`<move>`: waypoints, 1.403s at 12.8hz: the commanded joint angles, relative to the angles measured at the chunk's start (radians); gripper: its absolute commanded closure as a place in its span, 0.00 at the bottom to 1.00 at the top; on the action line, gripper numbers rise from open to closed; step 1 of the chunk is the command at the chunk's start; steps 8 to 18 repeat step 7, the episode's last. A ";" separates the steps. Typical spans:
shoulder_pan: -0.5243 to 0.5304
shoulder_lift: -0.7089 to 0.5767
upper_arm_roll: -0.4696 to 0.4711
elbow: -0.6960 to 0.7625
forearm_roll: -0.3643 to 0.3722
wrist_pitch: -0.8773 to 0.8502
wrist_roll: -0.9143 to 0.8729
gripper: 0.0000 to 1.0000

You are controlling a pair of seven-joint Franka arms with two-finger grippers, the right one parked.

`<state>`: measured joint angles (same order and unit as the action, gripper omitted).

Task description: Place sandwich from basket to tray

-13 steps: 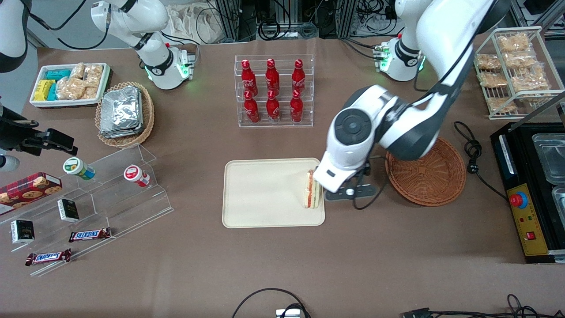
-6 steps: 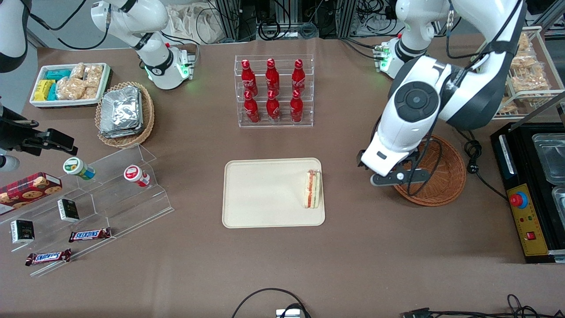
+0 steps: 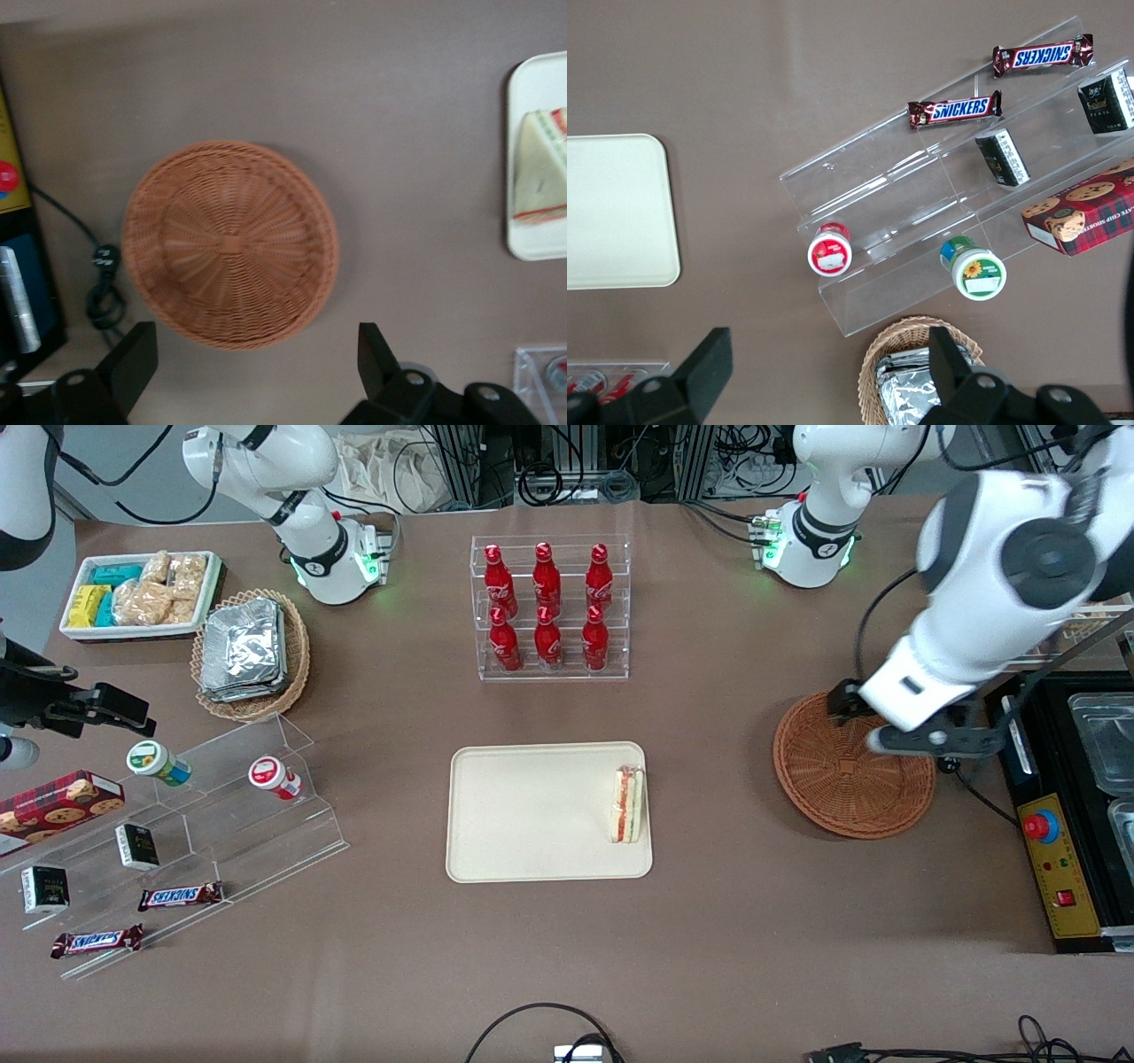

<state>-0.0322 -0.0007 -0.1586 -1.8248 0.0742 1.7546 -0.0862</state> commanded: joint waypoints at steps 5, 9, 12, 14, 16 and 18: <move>0.129 0.054 0.051 0.125 -0.103 -0.083 0.186 0.00; 0.120 0.125 0.045 0.232 -0.099 -0.147 0.189 0.00; 0.120 0.125 0.045 0.232 -0.099 -0.147 0.189 0.00; 0.120 0.125 0.045 0.232 -0.099 -0.147 0.189 0.00; 0.120 0.125 0.045 0.232 -0.099 -0.147 0.189 0.00; 0.120 0.125 0.045 0.232 -0.099 -0.147 0.189 0.00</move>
